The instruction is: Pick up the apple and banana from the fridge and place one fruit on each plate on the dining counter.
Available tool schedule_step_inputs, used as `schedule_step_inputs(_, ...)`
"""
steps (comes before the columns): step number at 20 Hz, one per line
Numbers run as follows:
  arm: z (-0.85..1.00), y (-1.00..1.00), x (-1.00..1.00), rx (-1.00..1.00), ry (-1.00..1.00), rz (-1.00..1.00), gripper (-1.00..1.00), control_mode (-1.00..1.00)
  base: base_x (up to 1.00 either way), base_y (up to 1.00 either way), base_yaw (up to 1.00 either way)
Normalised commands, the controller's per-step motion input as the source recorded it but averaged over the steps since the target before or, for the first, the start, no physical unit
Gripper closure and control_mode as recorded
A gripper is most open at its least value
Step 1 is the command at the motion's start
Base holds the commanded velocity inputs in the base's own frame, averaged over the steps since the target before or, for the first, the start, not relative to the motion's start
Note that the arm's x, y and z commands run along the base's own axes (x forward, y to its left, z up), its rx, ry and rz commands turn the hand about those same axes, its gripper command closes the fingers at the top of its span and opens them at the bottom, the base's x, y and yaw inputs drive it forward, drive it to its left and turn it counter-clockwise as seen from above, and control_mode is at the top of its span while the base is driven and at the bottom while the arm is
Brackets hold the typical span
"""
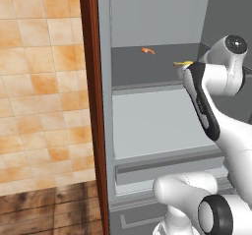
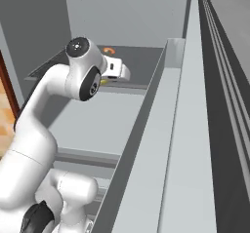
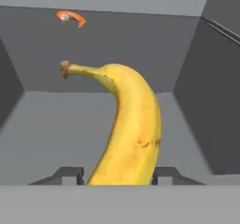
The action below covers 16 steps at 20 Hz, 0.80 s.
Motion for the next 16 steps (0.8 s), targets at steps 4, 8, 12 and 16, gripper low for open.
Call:
schedule_step_inputs(4, 0.42, 0.0, -0.58, 0.01, 0.0, -0.12, 1.0, -1.0, 0.0, 0.0, 0.0)
schedule_step_inputs(8, 0.4, 0.0, -0.6, 0.01, 0.0, -0.12, 1.0, -1.0, 0.0, 0.0, 0.0)
schedule_step_inputs(12, 0.22, 0.0, -0.57, 0.01, 0.0, -0.06, 1.0, -1.0, 0.0, 0.0, 0.0)
schedule_step_inputs(16, -0.15, 0.06, -0.51, -0.01, 0.04, -0.01, 1.0, -1.0, 0.0, 0.0, 0.0)
